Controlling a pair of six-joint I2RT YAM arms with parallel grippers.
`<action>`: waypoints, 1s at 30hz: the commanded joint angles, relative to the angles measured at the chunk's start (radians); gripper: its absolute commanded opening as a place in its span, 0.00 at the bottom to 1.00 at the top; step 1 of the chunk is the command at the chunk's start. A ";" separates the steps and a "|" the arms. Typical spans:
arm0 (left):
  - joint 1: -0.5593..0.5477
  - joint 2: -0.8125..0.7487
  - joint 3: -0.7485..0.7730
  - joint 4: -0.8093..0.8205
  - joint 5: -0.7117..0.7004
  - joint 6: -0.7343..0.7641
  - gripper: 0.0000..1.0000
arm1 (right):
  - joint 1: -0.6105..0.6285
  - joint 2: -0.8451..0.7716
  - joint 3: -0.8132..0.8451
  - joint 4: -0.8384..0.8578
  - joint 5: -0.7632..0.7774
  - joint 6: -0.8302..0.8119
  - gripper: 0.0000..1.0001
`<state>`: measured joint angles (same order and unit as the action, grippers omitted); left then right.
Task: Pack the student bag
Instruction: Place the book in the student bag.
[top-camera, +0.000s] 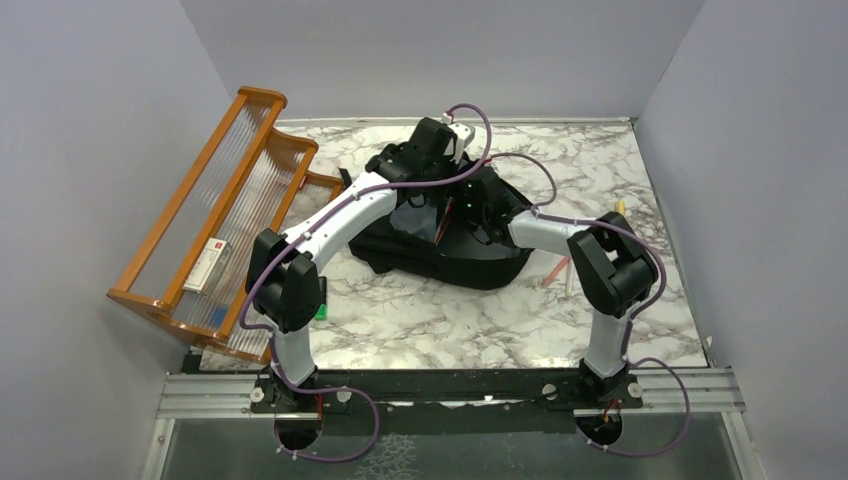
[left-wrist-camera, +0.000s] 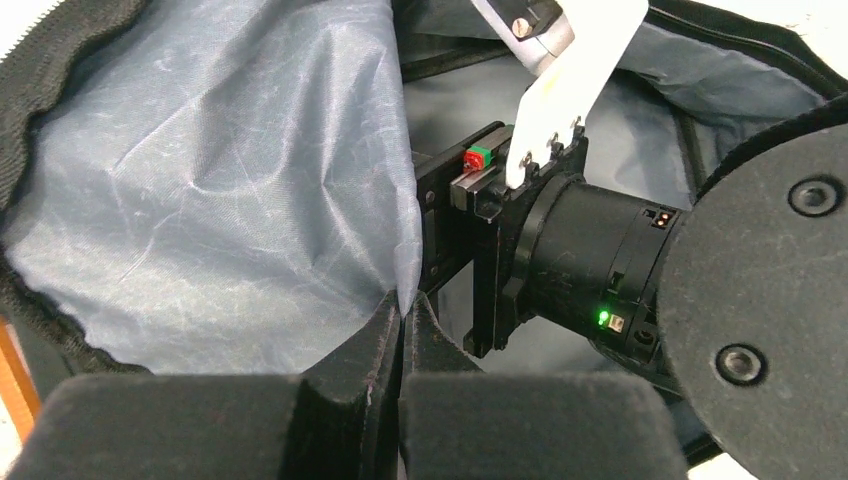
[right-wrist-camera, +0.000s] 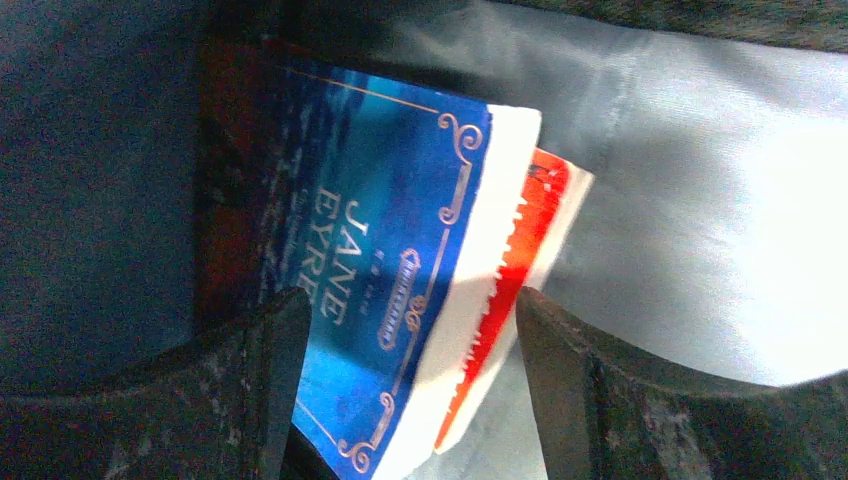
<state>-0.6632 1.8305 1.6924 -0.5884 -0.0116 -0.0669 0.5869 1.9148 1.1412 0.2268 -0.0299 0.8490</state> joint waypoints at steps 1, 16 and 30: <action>-0.014 -0.022 -0.003 0.029 0.019 -0.014 0.00 | 0.007 -0.127 -0.032 -0.035 0.102 -0.098 0.80; -0.011 0.008 0.008 0.042 0.093 -0.051 0.33 | 0.004 -0.591 -0.238 -0.181 0.383 -0.337 0.80; 0.177 -0.134 -0.208 0.233 0.235 -0.196 0.62 | -0.025 -0.709 -0.280 -0.311 0.376 -0.332 0.79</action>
<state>-0.5793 1.7844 1.5520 -0.4477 0.1703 -0.1871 0.5716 1.2335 0.8570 -0.0265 0.3317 0.5217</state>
